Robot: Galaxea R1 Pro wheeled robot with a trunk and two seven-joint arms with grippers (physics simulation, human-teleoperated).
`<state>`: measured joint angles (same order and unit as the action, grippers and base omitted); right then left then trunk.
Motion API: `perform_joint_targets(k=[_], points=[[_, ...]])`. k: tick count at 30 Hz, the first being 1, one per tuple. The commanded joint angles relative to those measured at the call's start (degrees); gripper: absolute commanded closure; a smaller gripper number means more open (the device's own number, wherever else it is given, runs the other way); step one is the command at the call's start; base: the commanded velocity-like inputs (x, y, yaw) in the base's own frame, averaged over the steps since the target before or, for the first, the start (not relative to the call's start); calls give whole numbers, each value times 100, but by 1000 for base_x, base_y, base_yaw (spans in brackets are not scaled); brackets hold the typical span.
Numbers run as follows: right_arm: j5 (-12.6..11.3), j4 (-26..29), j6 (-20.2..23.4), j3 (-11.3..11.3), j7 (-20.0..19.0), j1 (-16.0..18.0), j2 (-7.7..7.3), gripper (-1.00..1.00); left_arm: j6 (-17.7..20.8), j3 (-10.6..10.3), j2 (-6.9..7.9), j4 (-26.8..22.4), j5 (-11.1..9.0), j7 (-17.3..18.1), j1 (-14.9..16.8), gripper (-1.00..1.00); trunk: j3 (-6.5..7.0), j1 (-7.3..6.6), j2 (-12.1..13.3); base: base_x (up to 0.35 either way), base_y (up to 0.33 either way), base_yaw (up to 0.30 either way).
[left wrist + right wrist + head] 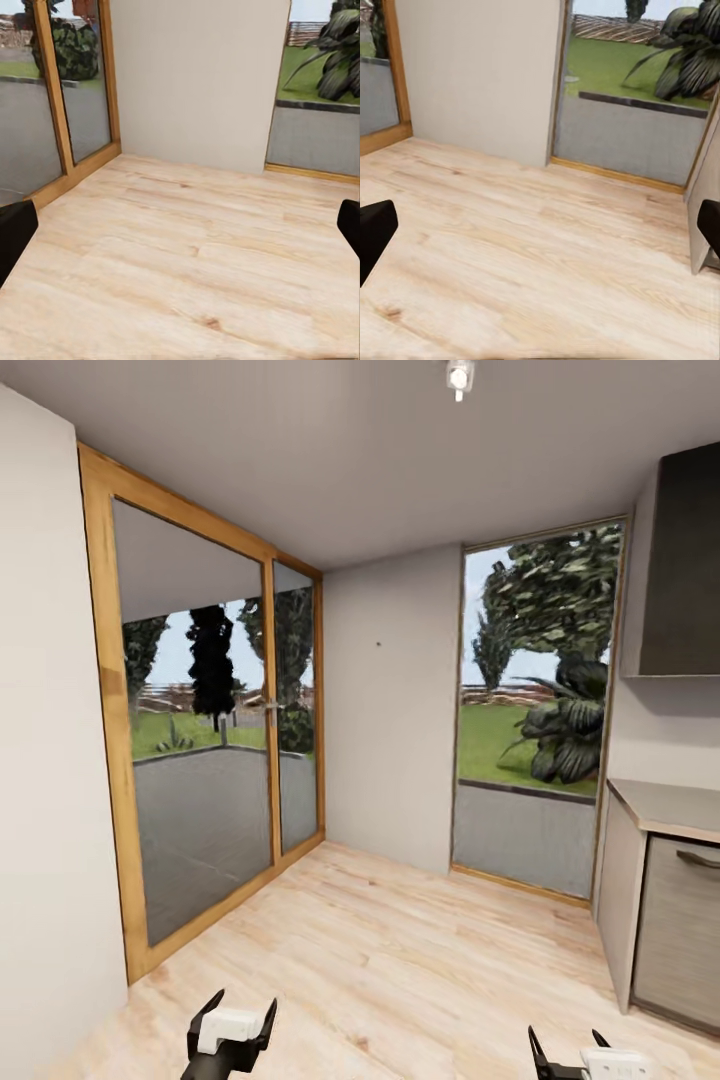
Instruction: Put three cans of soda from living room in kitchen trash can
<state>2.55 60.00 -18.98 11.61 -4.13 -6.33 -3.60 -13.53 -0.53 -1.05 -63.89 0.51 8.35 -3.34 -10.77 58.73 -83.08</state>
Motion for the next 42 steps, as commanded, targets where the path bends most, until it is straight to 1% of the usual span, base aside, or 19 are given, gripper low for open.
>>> perform_joint_targets(k=[1, 12, 20, 35, 42], points=[[0, -1, 0, 0, 0, 0, 0, -100, 0, 0, 0, 0, 0, 0, 0, -100, 4, 0, 0, -304, 0, 247], [7, -39, 0, -7, 0, 0, 0, -100, 0, 0, 0, -1, -2, 0, 0, -100, 43, 0, 0, -223, 0, 247], [9, -59, 0, -10, 0, 0, 0, -100, 0, 0, 0, -1, 1, 0, 0, -100, 70, 0, 0, -101, 0, 239], [9, -59, 0, -10, 0, 0, 0, -100, 0, 0, 0, -1, 1, 0, 0, -100, 79, 0, 0, -8, 0, 40], [9, -58, 0, -10, 0, 0, 0, -100, 0, 0, 0, -1, 2, 0, 0, -100, 69, 0, 0, 0, 0, 149]])
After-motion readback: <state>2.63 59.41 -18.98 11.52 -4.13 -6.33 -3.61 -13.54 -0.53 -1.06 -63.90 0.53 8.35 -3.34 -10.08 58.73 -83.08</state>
